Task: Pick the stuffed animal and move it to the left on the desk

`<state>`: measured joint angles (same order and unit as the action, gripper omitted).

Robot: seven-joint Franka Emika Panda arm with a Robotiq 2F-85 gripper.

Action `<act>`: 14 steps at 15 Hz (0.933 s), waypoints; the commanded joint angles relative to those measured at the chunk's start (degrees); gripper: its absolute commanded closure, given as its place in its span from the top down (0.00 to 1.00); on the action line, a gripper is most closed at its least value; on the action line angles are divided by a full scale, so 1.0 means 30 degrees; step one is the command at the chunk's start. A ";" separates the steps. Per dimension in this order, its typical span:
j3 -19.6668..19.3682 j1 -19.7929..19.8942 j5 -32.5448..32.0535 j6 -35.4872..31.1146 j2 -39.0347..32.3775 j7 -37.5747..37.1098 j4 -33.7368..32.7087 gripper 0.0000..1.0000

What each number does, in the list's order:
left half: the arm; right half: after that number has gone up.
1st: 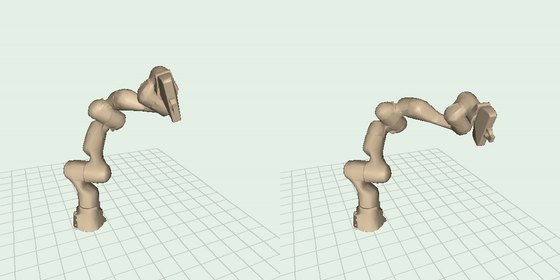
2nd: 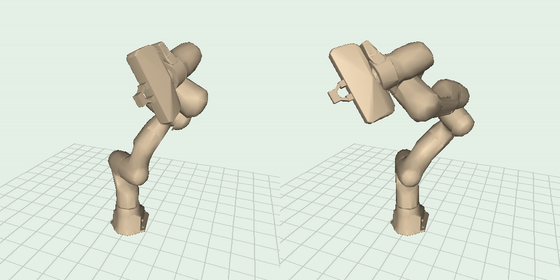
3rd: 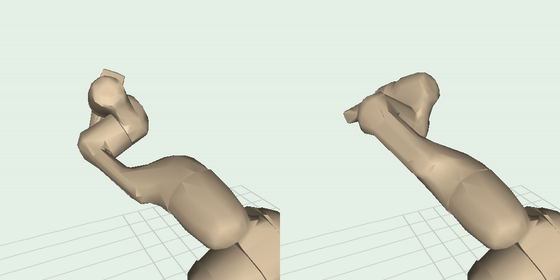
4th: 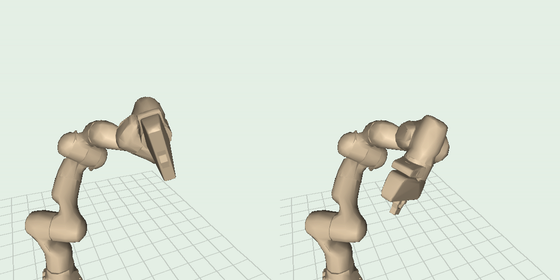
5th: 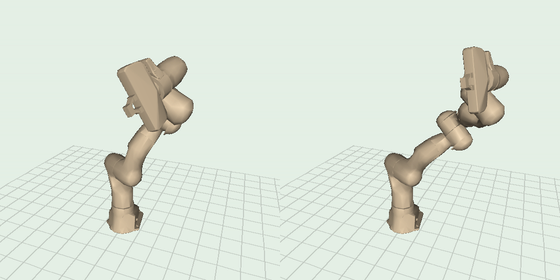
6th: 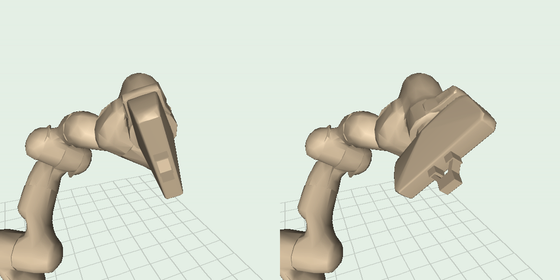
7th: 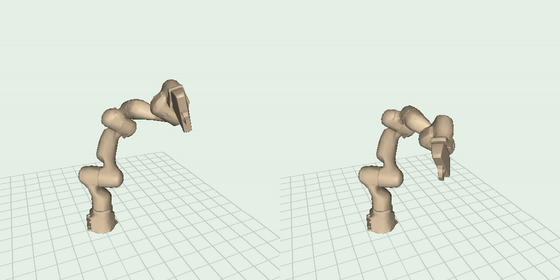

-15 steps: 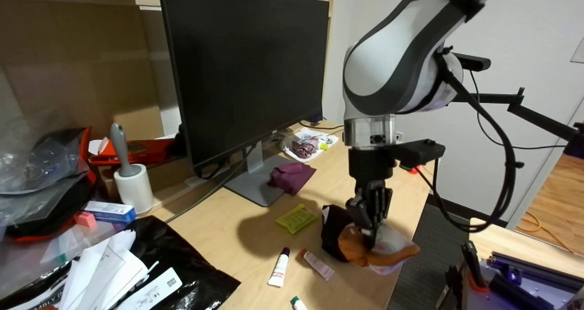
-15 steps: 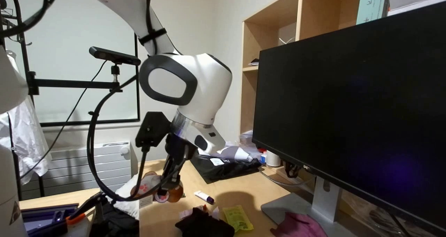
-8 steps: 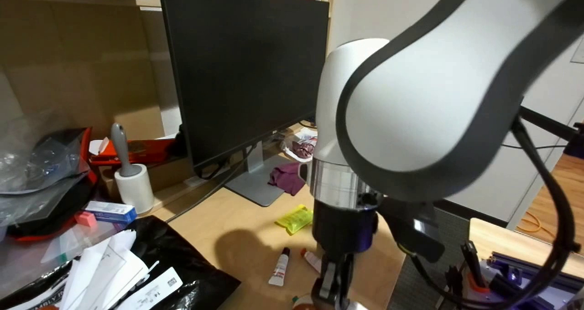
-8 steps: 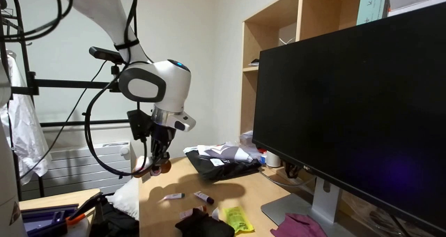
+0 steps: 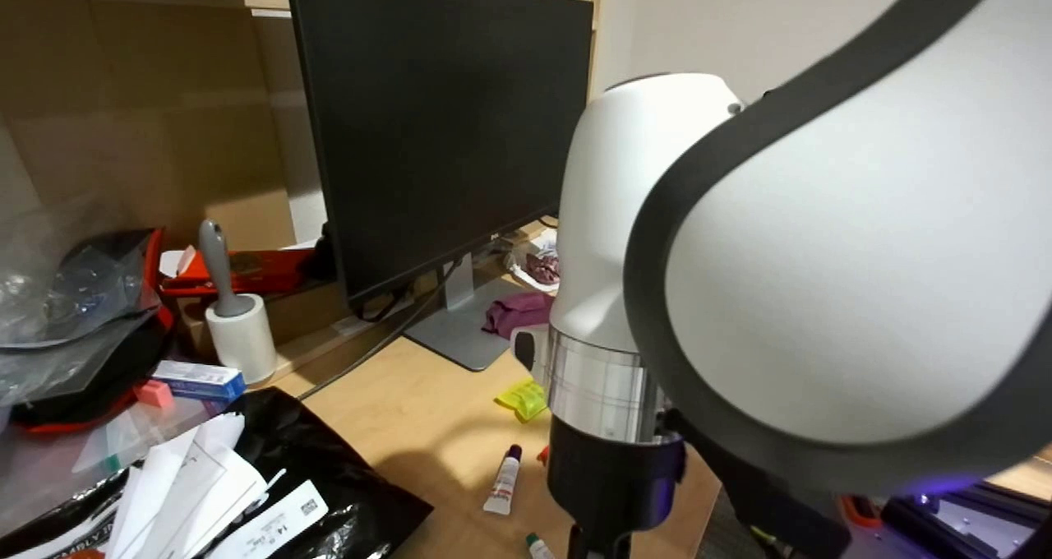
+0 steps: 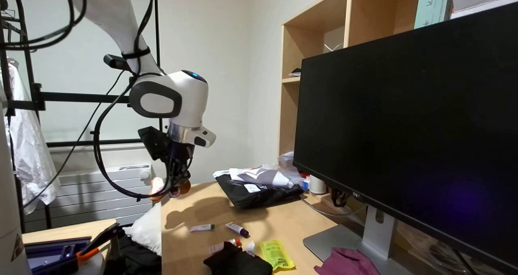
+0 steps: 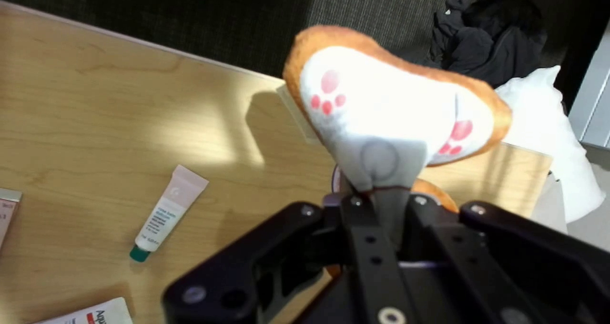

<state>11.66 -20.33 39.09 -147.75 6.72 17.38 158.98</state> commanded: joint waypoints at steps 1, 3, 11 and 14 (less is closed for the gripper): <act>0.0508 -0.0227 0.0895 -0.0733 -0.0444 0.0206 -0.0335 0.09; 0.1022 -0.0478 0.0692 -0.1759 -0.1079 -0.0096 -0.0647 0.09; 0.2218 -0.0092 -0.3491 -0.8253 -0.4095 -0.3046 -0.0703 0.09; 0.0942 -0.0523 -0.4227 -0.8708 -0.4729 -0.4018 -0.0931 0.09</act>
<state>16.61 -21.83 29.12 -172.04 -5.36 8.68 157.03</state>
